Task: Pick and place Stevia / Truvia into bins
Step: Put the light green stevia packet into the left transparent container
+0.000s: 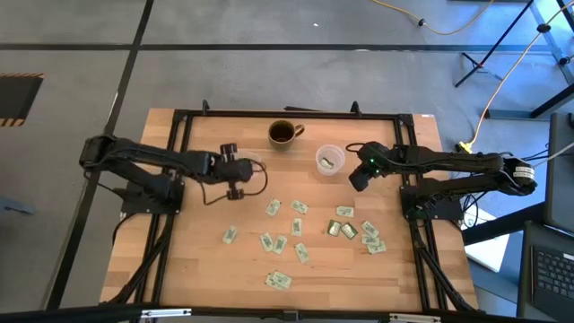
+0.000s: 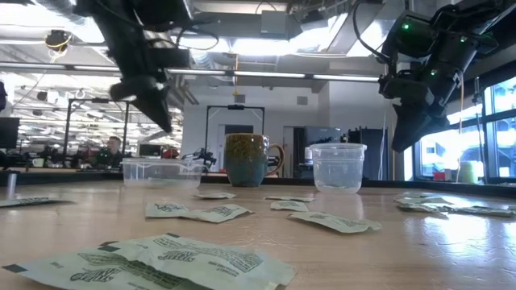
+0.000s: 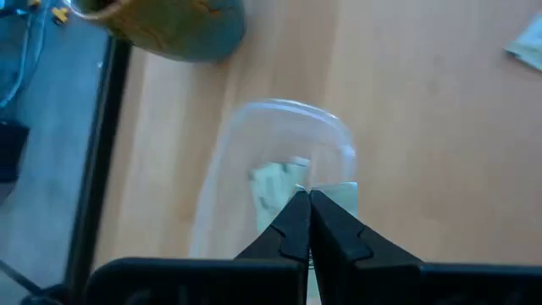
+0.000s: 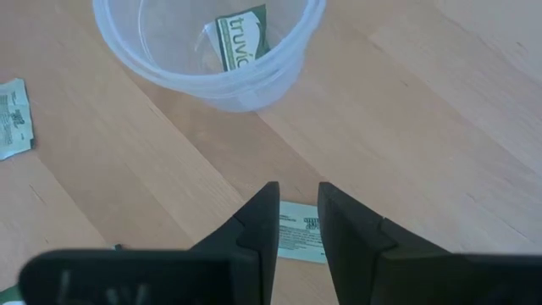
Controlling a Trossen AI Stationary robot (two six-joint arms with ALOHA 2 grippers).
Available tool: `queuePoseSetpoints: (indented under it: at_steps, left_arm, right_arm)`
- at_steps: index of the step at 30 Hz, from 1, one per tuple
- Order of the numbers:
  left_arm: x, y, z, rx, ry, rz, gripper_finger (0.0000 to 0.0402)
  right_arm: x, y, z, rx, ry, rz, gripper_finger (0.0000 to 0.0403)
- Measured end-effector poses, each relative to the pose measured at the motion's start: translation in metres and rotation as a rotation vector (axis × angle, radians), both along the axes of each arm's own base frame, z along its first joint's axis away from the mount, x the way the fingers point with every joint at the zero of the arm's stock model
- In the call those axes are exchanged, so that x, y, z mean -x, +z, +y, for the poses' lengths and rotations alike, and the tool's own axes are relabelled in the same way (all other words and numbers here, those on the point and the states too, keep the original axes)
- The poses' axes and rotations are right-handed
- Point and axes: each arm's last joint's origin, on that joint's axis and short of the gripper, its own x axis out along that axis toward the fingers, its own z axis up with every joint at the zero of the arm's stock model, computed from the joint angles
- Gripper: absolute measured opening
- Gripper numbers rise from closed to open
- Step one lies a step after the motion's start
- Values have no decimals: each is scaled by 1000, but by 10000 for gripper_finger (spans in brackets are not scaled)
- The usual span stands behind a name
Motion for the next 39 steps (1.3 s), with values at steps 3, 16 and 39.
queuePoseSetpoints:
  at_steps: [3,16,39]
  left_arm:
    - [-1,-1,14,10,-15,11,2]
    - [-9,-35,52,127,-21,155,1]
    - [-12,-8,17,391,-77,148,74]
  right_arm:
    - [0,0,0,0,0,0,87]
    - [0,0,0,1,2,1,87]
    - [0,0,0,8,20,10,87]
